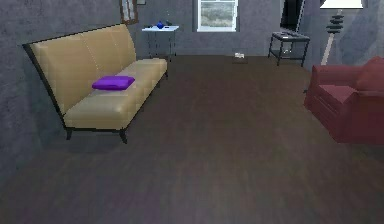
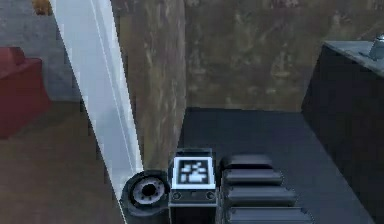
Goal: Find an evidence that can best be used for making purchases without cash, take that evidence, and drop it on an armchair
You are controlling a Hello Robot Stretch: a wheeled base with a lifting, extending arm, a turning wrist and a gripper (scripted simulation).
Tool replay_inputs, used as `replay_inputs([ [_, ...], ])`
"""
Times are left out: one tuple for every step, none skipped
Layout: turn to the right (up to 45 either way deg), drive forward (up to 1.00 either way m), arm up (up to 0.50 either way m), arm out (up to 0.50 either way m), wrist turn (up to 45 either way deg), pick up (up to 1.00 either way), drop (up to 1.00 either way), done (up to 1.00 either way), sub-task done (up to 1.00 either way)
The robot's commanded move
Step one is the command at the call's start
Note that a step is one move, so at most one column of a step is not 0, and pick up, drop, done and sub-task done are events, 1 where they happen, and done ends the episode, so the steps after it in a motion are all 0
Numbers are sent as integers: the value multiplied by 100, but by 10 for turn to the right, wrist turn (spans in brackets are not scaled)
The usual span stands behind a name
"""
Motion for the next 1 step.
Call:
replay_inputs([
  [30, 0, 0, 0, 0, 0, 0, 0, 0],
])
